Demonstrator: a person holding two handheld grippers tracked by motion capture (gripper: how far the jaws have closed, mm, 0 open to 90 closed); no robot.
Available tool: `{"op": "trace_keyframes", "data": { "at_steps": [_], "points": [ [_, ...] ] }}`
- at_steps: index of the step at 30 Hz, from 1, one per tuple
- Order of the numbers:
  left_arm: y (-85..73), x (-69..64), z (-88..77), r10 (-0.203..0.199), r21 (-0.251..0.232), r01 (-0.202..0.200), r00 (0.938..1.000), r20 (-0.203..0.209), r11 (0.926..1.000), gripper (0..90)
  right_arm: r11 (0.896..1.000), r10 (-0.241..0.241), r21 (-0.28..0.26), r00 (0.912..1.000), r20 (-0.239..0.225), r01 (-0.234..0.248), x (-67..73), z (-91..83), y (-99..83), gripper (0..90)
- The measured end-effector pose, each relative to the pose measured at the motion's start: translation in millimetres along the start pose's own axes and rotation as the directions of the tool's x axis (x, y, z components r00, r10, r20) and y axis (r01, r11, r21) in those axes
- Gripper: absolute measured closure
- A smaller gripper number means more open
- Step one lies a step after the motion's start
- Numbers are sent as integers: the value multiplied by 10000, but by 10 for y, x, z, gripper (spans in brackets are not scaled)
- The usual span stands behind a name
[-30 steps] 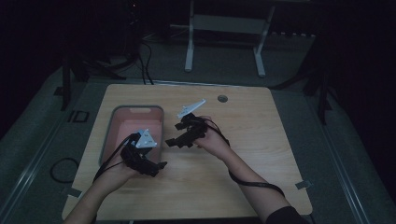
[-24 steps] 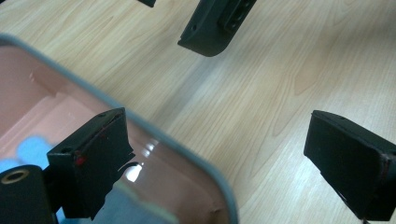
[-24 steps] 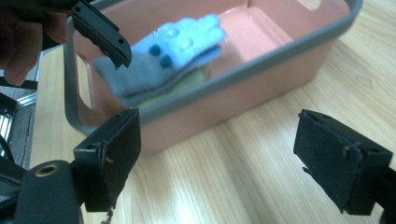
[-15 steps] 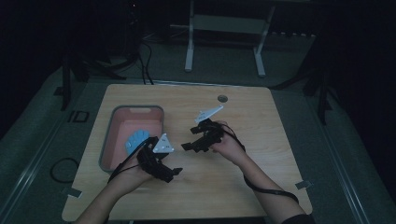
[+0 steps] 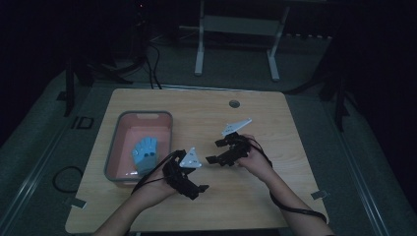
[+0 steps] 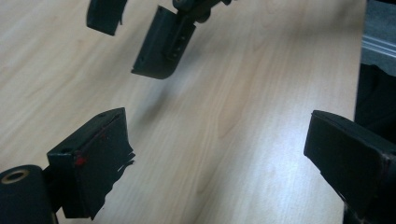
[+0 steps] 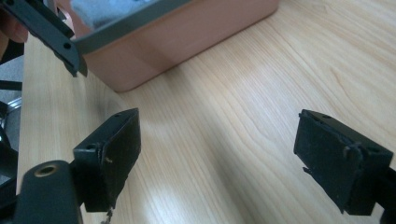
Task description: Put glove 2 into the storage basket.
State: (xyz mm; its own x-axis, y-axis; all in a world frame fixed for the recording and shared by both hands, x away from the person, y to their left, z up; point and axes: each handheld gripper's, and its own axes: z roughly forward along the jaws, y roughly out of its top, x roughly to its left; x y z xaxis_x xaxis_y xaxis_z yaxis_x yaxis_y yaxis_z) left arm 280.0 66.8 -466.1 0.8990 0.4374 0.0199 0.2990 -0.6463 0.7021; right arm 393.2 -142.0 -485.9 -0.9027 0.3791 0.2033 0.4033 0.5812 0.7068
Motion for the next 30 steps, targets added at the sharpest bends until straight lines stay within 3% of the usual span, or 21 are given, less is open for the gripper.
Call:
{"op": "trace_keyframes", "data": {
  "at_steps": [21,30],
  "points": [
    [-6,-170,395,379,-111,-370,9944,988,9993,72,9981,594,148,9981,145,-596,-41,-126,-667,145],
    [-48,-231,536,514,-129,-501,9897,1336,9987,73,9973,654,-340,9975,282,-644,-58,-166,-929,146]
  ]
}}
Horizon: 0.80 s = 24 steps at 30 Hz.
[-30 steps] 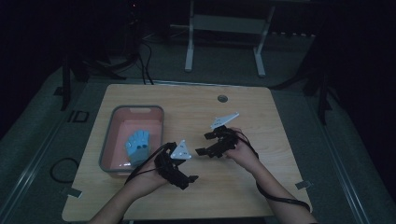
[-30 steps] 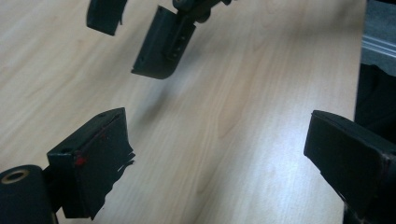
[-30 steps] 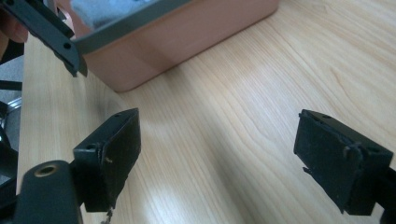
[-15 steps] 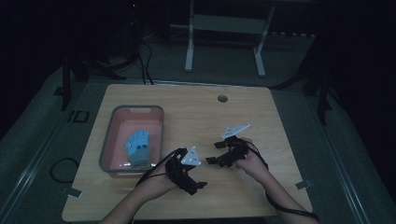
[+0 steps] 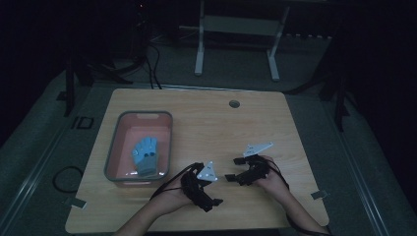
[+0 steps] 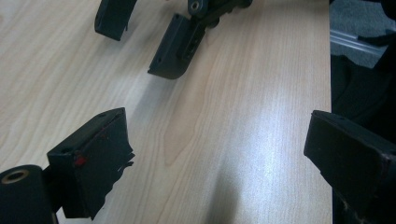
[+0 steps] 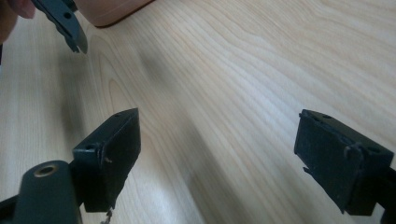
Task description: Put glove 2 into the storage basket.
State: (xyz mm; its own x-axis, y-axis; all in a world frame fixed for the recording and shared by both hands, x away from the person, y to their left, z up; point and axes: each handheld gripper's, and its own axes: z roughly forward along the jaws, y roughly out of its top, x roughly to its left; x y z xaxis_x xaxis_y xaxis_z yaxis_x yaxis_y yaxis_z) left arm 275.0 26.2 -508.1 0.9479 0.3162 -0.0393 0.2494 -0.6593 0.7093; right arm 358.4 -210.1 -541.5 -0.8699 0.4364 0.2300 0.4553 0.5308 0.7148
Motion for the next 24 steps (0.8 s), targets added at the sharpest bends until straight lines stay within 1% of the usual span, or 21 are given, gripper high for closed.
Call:
{"op": "trace_keyframes", "data": {
  "at_steps": [1,3,6,8,10,14,17,19,22,24],
  "points": [
    [-4,-5,19,-24,12,24,10000,55,10000,72,10000,30,-9,10000,-6,-30,-4,-9,-25,146],
    [-11,-13,57,27,67,-28,9998,173,10000,72,10000,2,-50,10000,83,-1,-5,-31,-69,146],
    [-24,-28,119,96,143,-101,9994,338,9998,72,10000,87,-45,9999,101,-87,-2,-63,-134,145],
    [-31,-44,156,189,186,-196,9991,377,9996,72,9999,86,-63,9999,63,-85,6,-76,-175,146],
    [-40,-52,187,244,153,-250,9988,414,9996,72,10000,45,-26,9999,135,-44,12,-87,-207,145],
    [-73,-56,255,94,141,-102,9984,551,9998,72,9999,99,-116,9999,136,-98,26,-116,-283,145],
    [-102,-58,302,111,170,-122,9981,613,9998,73,9999,128,-54,9997,221,-126,36,-146,-334,142],
    [-117,-63,327,131,153,-140,9982,588,9998,72,9998,152,-132,9995,287,-149,39,-174,-365,142],
    [-147,-74,371,150,90,-156,9981,597,9998,72,9993,236,-289,9994,249,-228,42,-217,-409,140],
    [-171,-88,405,148,71,-153,9981,605,9999,72,9994,221,-284,9993,292,-212,45,-239,-439,140]
  ]
}}
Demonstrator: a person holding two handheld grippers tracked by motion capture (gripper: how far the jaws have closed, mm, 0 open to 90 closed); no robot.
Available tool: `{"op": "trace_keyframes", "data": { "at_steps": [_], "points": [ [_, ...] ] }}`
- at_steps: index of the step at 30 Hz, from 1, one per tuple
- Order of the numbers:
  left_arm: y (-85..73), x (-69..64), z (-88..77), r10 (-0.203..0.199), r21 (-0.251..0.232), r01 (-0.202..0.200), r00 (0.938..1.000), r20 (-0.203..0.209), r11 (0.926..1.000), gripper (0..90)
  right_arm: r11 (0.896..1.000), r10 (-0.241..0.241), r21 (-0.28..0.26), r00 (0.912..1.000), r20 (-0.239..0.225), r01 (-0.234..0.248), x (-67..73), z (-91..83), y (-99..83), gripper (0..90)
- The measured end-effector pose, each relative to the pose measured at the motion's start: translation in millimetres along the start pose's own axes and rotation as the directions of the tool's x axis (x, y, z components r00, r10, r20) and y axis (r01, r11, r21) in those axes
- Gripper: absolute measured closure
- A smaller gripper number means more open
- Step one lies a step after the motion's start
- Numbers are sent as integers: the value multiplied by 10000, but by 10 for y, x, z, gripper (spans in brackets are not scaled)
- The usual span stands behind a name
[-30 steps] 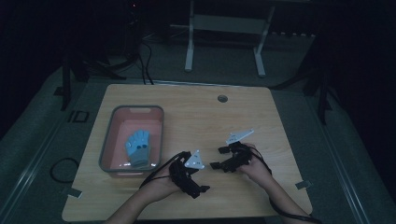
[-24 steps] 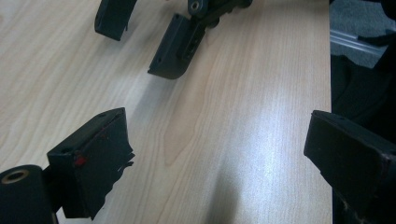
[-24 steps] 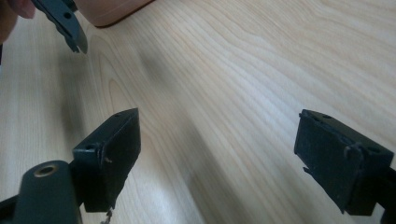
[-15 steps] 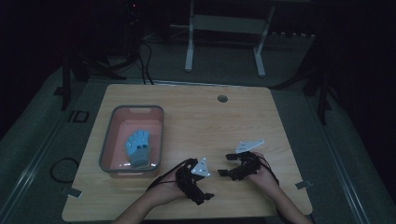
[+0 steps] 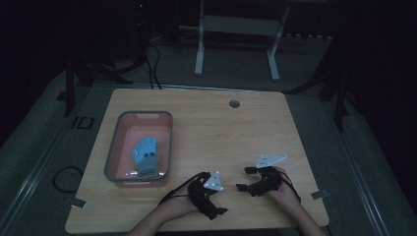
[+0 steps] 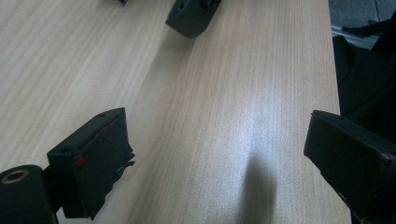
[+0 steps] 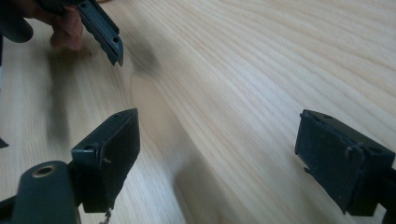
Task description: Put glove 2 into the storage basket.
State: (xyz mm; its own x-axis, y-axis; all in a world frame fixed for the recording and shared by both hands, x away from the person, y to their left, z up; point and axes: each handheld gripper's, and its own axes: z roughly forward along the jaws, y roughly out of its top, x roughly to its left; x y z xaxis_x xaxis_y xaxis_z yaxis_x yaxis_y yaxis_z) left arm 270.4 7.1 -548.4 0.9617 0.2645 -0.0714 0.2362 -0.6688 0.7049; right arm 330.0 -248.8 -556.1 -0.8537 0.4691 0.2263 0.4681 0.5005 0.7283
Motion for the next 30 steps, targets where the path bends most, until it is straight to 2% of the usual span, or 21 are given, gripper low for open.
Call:
{"op": "trace_keyframes", "data": {
  "at_steps": [2,5,8,13,20,23,30],
  "points": [
    [-26,-10,32,190,126,-189,9998,-76,9997,72,10000,17,3,10000,75,-17,4,-22,-34,140],
    [-56,-21,65,255,181,-254,9997,-37,9995,72,10000,32,-9,9999,137,-32,1,-41,-67,140],
    [-87,-43,78,504,192,-498,9983,-286,9986,72,9998,85,-173,9997,226,-81,10,-97,-125,140],
    [-121,-34,31,247,-495,-264,9991,-340,9984,72,9997,61,-258,9986,523,-47,2,-157,-180,140],
    [-165,-15,-27,111,-918,-149,9991,-412,9957,72,9992,126,-377,9974,704,-100,-24,-164,-195,140],
    [-173,-10,-23,27,-936,-69,9990,-448,9956,72,9991,150,-418,9972,732,-119,-29,-166,-195,139],
    [-180,-28,-12,167,-882,-210,9986,-494,9959,72,9990,168,-426,9973,708,-138,-39,-167,-193,140]
  ]
}}
